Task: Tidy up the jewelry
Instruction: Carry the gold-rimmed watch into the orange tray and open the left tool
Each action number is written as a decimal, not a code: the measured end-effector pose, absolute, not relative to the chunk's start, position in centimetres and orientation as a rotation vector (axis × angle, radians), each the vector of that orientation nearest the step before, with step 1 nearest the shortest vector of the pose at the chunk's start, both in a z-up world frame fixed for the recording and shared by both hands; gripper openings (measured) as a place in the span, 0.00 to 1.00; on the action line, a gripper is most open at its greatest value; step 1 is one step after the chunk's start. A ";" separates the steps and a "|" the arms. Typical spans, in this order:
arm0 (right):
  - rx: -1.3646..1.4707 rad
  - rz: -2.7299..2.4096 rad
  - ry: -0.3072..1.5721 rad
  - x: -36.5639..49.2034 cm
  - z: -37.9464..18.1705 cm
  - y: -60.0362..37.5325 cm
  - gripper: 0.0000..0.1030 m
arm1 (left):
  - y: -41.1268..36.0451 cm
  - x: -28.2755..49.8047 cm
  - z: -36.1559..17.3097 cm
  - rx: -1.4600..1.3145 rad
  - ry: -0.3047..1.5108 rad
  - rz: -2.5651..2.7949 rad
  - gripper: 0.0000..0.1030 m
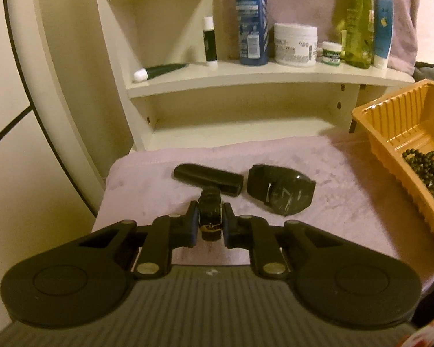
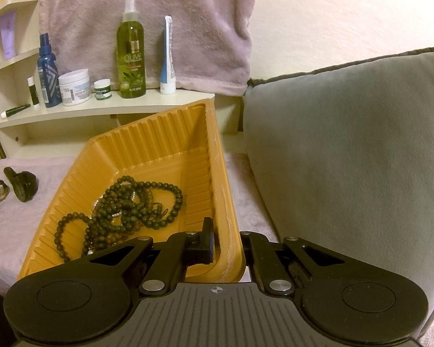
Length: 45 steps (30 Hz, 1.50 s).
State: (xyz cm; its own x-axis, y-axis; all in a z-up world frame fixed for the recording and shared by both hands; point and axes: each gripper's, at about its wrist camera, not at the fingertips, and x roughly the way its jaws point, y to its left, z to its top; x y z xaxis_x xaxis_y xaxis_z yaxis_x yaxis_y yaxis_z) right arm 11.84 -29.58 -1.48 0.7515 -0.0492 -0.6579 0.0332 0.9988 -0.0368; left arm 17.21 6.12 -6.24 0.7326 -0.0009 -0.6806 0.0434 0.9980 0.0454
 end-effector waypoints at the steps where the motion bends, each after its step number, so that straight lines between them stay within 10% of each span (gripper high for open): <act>1: -0.022 -0.044 0.718 11.8 -1.5 -29.6 0.05 | 6.1 17.2 -6.0 0.063 0.747 -0.027 0.14; 45: -0.005 -0.031 0.710 11.6 -1.0 -29.5 0.05 | -5.9 15.1 1.9 0.052 0.646 -0.438 0.14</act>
State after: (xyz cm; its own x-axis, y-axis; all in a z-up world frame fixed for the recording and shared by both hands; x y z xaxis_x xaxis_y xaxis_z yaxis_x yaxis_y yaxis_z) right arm 11.57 -29.55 -0.95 0.7580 -0.0303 -0.6516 0.0268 0.9995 -0.0153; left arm 15.07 -5.94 1.91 0.7104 -0.3786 -0.5932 0.4108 0.9075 -0.0872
